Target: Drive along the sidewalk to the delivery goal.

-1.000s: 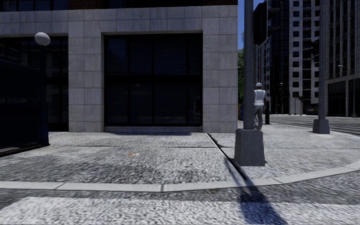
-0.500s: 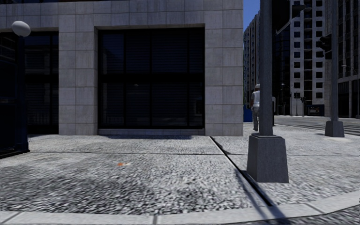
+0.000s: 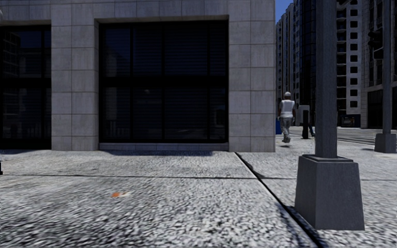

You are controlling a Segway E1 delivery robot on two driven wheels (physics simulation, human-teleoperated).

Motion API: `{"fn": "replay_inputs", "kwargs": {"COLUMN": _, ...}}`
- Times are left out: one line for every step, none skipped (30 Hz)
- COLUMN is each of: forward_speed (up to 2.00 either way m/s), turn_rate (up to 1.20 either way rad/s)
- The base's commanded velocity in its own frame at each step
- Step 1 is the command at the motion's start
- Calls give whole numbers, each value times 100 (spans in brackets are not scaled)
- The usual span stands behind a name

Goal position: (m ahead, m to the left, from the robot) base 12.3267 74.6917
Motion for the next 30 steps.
{"fn": "replay_inputs", "kwargs": {"forward_speed": 111, "turn_rate": 0}}
{"fn": "replay_inputs", "kwargs": {"forward_speed": 111, "turn_rate": 0}}
{"fn": "replay_inputs", "kwargs": {"forward_speed": 111, "turn_rate": 0}}
{"fn": "replay_inputs", "kwargs": {"forward_speed": 111, "turn_rate": 0}}
{"fn": "replay_inputs", "kwargs": {"forward_speed": 111, "turn_rate": 0}}
{"fn": "replay_inputs", "kwargs": {"forward_speed": 111, "turn_rate": 0}}
{"fn": "replay_inputs", "kwargs": {"forward_speed": 111, "turn_rate": 0}}
{"fn": "replay_inputs", "kwargs": {"forward_speed": 111, "turn_rate": 0}}
{"fn": "replay_inputs", "kwargs": {"forward_speed": 111, "turn_rate": 0}}
{"fn": "replay_inputs", "kwargs": {"forward_speed": 111, "turn_rate": 0}}
{"fn": "replay_inputs", "kwargs": {"forward_speed": 111, "turn_rate": 0}}
{"fn": "replay_inputs", "kwargs": {"forward_speed": 111, "turn_rate": 0}}
{"fn": "replay_inputs", "kwargs": {"forward_speed": 111, "turn_rate": 0}}
{"fn": "replay_inputs", "kwargs": {"forward_speed": 111, "turn_rate": 0}}
{"fn": "replay_inputs", "kwargs": {"forward_speed": 111, "turn_rate": 0}}
{"fn": "replay_inputs", "kwargs": {"forward_speed": 111, "turn_rate": 0}}
{"fn": "replay_inputs", "kwargs": {"forward_speed": 111, "turn_rate": 0}}
{"fn": "replay_inputs", "kwargs": {"forward_speed": 111, "turn_rate": 0}}
{"fn": "replay_inputs", "kwargs": {"forward_speed": 111, "turn_rate": 0}}
{"fn": "replay_inputs", "kwargs": {"forward_speed": 111, "turn_rate": 0}}
{"fn": "replay_inputs", "kwargs": {"forward_speed": 111, "turn_rate": 0}}
{"fn": "replay_inputs", "kwargs": {"forward_speed": 111, "turn_rate": 0}}
{"fn": "replay_inputs", "kwargs": {"forward_speed": 111, "turn_rate": 0}}
{"fn": "replay_inputs", "kwargs": {"forward_speed": 111, "turn_rate": 0}}
{"fn": "replay_inputs", "kwargs": {"forward_speed": 111, "turn_rate": 0}}
{"fn": "replay_inputs", "kwargs": {"forward_speed": 111, "turn_rate": 0}}
{"fn": "replay_inputs", "kwargs": {"forward_speed": 111, "turn_rate": 0}}
{"fn": "replay_inputs", "kwargs": {"forward_speed": 111, "turn_rate": 0}}
{"fn": "replay_inputs", "kwargs": {"forward_speed": 111, "turn_rate": 0}}
{"fn": "replay_inputs", "kwargs": {"forward_speed": 111, "turn_rate": 0}}
